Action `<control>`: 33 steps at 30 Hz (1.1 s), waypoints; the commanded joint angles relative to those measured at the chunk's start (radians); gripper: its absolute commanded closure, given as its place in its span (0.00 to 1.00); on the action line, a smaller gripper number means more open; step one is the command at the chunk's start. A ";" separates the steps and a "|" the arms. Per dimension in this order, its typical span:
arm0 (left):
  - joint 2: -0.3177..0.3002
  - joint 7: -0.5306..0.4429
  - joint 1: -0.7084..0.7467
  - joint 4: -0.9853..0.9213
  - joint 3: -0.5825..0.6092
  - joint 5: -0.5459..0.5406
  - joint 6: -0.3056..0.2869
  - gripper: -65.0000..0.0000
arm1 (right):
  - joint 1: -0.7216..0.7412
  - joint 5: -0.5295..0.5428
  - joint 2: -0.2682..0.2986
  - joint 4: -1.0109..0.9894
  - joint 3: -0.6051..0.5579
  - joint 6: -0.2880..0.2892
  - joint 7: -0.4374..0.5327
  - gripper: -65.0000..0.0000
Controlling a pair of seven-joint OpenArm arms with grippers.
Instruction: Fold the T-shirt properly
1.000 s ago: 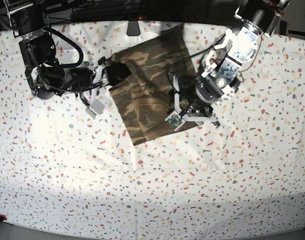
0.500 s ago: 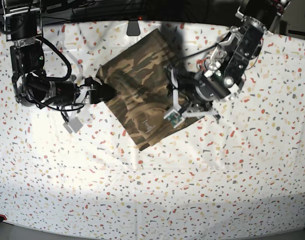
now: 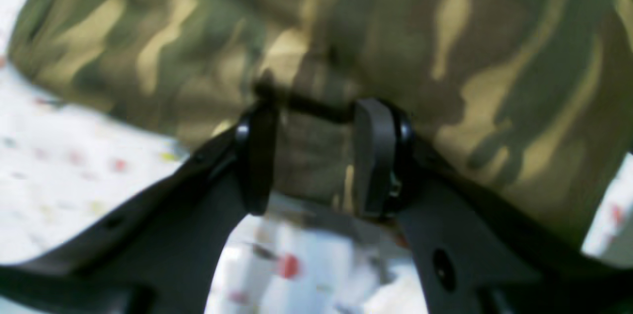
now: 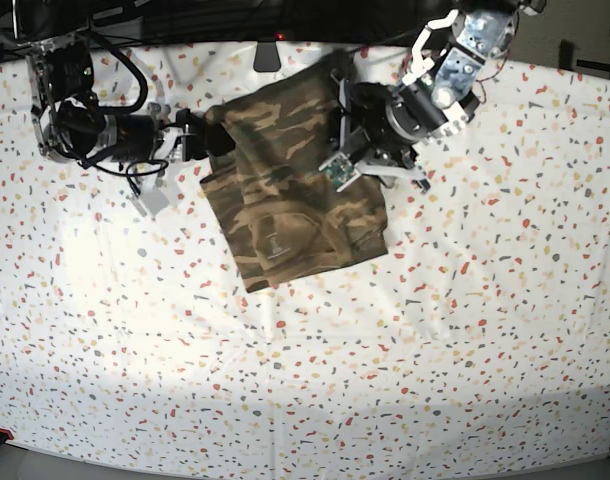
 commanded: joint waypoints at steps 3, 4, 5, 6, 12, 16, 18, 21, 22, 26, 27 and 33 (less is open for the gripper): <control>-0.001 -0.027 -0.072 0.016 -0.004 0.002 0.006 0.61 | 0.000 0.045 -0.005 0.012 0.000 0.005 -0.056 0.58; -0.001 -0.026 -0.090 0.015 -0.004 0.002 0.007 0.61 | 0.000 0.056 -0.018 0.016 0.000 0.005 -0.060 0.58; 0.000 -0.024 -0.104 0.015 -0.004 0.001 0.007 0.61 | 0.000 0.059 -0.031 0.019 0.000 0.005 -0.061 0.58; 0.000 -0.017 -0.117 0.015 -0.004 0.001 0.008 0.61 | 0.002 0.056 -0.045 0.023 0.000 0.005 -0.061 0.58; 0.000 0.021 -0.163 0.016 -0.004 0.002 0.009 0.61 | 0.050 0.067 -0.055 0.032 0.005 0.005 -0.051 0.58; 0.000 0.008 -0.203 0.026 -0.006 0.027 0.013 0.61 | 0.103 0.051 -0.062 0.048 0.013 0.005 -0.049 0.58; -0.001 -0.029 -0.224 0.034 -0.006 0.082 0.090 0.61 | 0.138 0.019 -0.063 0.052 0.044 0.005 -0.013 0.58; -0.001 -0.057 -0.248 0.056 -0.006 0.143 0.192 0.61 | 0.201 -0.017 -0.070 0.053 0.127 0.005 0.035 0.58; -0.001 -0.056 -0.256 0.068 -0.006 0.142 0.202 0.61 | 0.220 -0.019 -0.071 0.053 0.158 0.005 0.038 0.58; -0.001 -0.056 -0.257 0.104 -0.031 0.114 0.264 0.61 | 0.282 -0.029 -0.070 0.053 0.292 0.005 0.058 0.58; -0.001 -0.054 -0.257 0.107 -0.055 0.092 0.270 0.61 | 0.288 -0.029 -0.070 0.053 0.327 0.005 0.057 0.58; -0.016 0.016 -0.249 0.124 -0.311 -0.041 0.264 0.61 | 0.257 -0.028 -0.069 0.114 0.512 0.005 -0.096 0.58</control>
